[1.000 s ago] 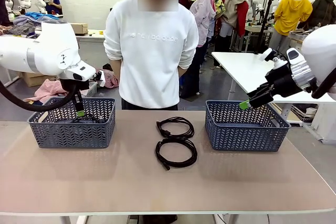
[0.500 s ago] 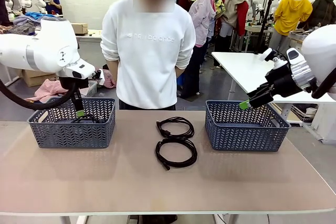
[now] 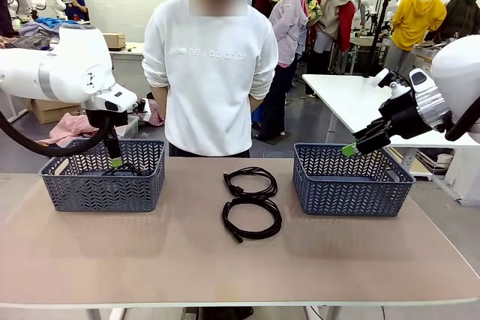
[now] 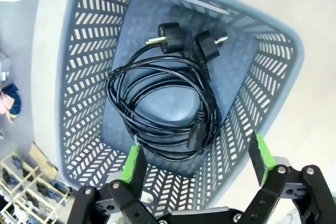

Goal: Organize the cables according to human instructions.
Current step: Pick up a bundle of cables and place it in the basket indicated by the human.

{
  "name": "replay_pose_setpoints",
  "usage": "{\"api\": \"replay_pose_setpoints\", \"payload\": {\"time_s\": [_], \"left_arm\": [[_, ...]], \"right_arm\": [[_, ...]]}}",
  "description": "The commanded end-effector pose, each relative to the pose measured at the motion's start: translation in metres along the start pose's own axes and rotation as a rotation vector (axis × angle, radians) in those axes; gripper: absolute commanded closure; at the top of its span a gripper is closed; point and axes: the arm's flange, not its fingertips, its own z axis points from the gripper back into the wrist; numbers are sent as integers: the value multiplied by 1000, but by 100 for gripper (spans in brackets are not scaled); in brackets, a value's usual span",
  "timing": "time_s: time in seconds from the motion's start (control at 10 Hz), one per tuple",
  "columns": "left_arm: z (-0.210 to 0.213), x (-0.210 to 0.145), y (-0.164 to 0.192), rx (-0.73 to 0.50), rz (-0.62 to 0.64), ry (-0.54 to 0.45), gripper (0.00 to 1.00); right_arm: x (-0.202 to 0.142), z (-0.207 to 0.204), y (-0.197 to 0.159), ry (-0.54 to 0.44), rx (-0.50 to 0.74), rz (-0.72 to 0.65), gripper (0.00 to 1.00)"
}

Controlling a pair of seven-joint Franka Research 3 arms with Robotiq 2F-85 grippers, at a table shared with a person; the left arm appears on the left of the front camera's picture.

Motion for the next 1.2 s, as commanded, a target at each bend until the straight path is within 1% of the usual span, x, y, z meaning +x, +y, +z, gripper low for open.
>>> {"api": "replay_pose_setpoints", "payload": {"time_s": [0.0,0.6,0.8,0.9,1.1], "left_arm": [[-1,0,0,0,-6,4,0],[-1,2,-1,-1,-4,0,0],[12,33,-22,6,-6,-78,0],[19,45,-35,4,-11,-126,0],[30,58,-61,0,-33,-179,0]], "right_arm": [[-1,-3,-2,-28,10,16,0],[-1,-3,-2,-28,10,16,0],[-1,-3,-2,-28,10,16,0],[-1,-3,-2,-28,10,16,0],[-1,-3,-2,-28,10,16,0]]}}
